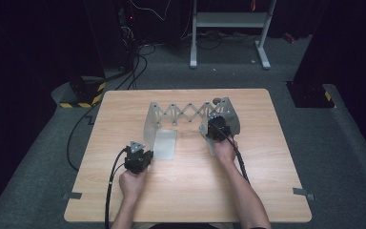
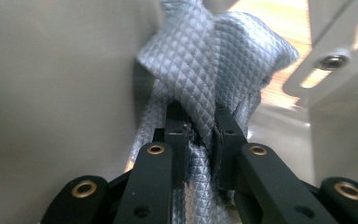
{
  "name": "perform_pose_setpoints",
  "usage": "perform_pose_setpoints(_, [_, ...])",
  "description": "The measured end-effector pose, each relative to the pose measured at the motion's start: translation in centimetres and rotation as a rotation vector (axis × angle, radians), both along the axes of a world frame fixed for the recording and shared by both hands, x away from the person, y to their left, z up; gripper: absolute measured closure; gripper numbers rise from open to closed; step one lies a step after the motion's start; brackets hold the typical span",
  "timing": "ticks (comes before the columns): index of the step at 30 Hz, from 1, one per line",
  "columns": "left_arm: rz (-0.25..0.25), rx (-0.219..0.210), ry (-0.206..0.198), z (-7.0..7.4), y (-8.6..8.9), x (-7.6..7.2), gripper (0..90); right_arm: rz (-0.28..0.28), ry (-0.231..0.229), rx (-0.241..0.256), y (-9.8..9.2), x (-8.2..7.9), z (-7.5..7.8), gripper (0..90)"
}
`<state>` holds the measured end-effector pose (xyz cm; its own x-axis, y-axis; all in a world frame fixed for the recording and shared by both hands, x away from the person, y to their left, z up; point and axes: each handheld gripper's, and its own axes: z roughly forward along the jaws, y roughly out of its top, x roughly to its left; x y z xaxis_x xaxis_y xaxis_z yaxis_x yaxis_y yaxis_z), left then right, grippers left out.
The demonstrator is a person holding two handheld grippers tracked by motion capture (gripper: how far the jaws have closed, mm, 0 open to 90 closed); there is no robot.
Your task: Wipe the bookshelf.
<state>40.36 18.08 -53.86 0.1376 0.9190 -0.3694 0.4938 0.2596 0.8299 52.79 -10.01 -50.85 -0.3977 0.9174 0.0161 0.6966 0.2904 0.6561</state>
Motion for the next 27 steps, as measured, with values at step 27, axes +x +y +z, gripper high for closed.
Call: perform_pose_setpoints(27, [0.009, -0.007, -0.013, 0.0, -0.2, 0.0, 82.7, 0.083, 0.019, -0.013, -1.8, -3.3, 0.1, 80.1])
